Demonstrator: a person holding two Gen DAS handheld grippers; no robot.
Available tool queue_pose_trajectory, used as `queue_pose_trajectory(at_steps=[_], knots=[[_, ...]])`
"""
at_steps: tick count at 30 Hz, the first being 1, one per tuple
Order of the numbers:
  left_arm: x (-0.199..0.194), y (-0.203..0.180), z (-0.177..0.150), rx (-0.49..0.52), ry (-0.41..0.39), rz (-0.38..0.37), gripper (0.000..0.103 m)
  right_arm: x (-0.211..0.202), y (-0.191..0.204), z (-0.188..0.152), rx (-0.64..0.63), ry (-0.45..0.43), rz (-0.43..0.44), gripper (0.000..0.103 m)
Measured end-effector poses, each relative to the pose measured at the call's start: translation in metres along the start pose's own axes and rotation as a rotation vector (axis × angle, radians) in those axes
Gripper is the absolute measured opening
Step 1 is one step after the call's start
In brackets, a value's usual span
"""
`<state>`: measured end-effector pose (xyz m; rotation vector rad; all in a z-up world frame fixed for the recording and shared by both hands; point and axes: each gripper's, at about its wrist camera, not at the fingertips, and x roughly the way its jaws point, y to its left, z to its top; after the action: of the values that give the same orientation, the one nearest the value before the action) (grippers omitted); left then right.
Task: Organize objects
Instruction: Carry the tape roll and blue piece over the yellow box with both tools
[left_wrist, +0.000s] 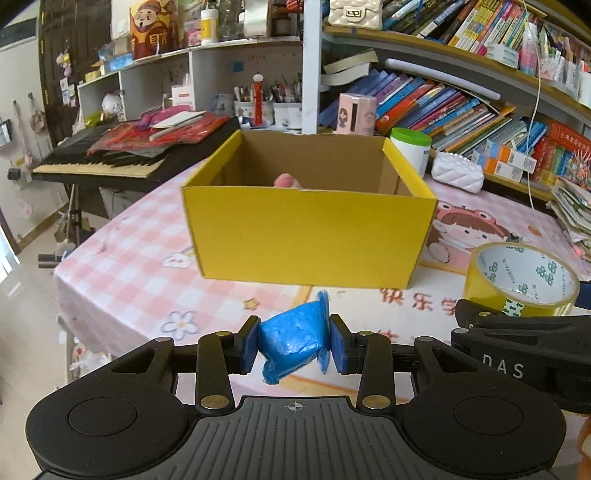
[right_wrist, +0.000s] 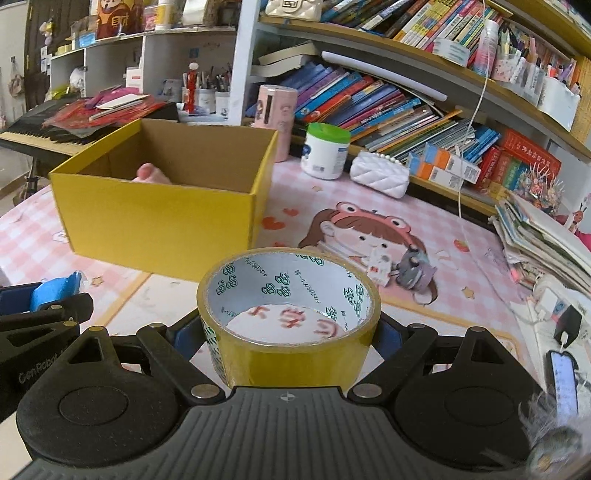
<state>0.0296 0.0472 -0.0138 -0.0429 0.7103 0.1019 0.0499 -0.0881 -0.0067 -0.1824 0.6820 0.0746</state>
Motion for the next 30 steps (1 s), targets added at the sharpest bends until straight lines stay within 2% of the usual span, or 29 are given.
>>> queue_pose_trajectory(at_steps=[17, 30], knots=[[-0.031, 0.051, -0.021, 0.034, -0.026, 0.021, 0.037, -0.029, 0.059, -0.012, 0.016, -0.010, 0.003, 0.089], [-0.034, 0.068, -0.022, -0.012, -0.028, 0.015, 0.037, -0.034, 0.079, -0.008, -0.034, -0.010, 0.009, 0.089]])
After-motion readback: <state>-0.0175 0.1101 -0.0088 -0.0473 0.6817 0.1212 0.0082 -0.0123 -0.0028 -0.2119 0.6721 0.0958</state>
